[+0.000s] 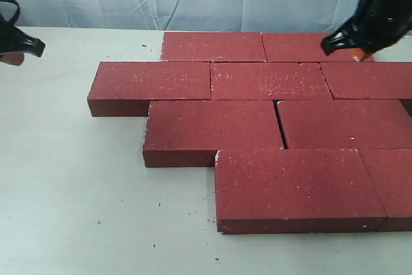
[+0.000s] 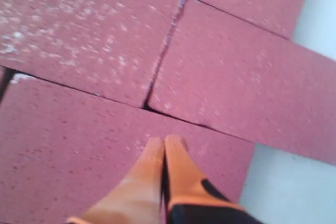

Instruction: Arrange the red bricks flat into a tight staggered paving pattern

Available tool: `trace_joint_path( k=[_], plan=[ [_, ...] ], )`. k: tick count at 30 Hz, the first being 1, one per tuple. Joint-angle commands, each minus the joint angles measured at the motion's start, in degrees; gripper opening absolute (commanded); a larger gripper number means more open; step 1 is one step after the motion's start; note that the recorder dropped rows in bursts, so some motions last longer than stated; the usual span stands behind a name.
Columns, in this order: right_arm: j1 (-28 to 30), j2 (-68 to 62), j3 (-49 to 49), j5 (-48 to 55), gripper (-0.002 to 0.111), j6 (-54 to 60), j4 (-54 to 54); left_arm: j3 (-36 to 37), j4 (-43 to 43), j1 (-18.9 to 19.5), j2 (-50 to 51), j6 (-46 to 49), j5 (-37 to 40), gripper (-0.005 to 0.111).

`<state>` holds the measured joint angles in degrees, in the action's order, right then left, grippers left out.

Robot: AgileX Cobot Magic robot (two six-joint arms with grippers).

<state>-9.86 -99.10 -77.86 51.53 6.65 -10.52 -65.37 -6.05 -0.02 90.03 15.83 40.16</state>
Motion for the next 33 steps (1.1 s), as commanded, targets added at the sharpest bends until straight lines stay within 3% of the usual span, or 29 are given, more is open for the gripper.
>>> trace_joint_path(
  k=[1,7,21,33],
  plan=[
    [7.09,8.69,9.18,-7.13,-0.001,-0.31,1.06,4.41,0.14,0.48,-6.77,-0.6,-8.28,0.0],
    [12.56,20.98,19.99,-19.9,-0.001,-3.81,1.16,8.52,-0.57,0.48,-15.79,-0.6,-11.56,0.0],
    [12.66,42.5,39.18,-38.19,-0.001,-3.89,0.75,23.03,-6.17,0.48,-39.57,-0.45,-22.7,0.0],
    [12.66,61.63,48.13,-41.12,-0.001,-3.89,1.13,33.0,-9.89,0.48,-57.82,-0.45,-24.31,0.0]
  ],
)
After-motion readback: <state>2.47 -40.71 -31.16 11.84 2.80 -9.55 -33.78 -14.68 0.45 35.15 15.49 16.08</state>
